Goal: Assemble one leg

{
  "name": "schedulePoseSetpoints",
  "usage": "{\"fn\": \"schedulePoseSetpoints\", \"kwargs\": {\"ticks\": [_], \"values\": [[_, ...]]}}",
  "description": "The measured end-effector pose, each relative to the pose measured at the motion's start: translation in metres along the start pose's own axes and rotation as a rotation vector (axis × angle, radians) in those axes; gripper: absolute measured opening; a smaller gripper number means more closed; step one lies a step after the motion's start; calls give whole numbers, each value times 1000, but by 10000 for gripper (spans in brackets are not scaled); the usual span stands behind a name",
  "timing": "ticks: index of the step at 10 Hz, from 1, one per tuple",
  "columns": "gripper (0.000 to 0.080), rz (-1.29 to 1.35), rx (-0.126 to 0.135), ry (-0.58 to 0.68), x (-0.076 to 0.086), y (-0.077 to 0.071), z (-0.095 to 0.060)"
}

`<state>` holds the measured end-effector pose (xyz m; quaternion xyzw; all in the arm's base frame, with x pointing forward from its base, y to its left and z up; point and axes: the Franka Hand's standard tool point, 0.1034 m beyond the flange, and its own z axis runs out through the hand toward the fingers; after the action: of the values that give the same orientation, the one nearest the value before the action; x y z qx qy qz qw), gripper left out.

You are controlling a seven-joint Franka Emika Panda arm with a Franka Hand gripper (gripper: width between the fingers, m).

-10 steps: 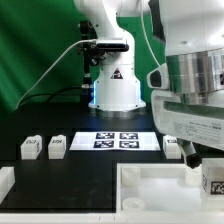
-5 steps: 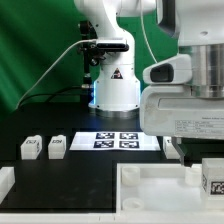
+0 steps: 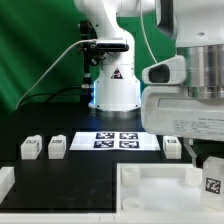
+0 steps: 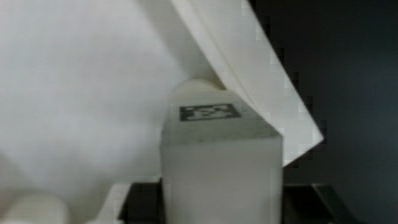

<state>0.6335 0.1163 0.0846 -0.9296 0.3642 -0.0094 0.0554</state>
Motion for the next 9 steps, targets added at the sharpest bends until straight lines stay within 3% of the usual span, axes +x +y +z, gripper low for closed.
{"fn": "schedulePoseSetpoints", "kwargs": {"ticks": [4,5,6,7,9], "values": [[291,721,9,-4,2,2,-1],[291,917,26,-7,0,1,1],[291,1080,62,-8,0,3,1],[292,1177,73,-17,-1,3,1],[293,1197,59,-13,-2,4,0]]}}
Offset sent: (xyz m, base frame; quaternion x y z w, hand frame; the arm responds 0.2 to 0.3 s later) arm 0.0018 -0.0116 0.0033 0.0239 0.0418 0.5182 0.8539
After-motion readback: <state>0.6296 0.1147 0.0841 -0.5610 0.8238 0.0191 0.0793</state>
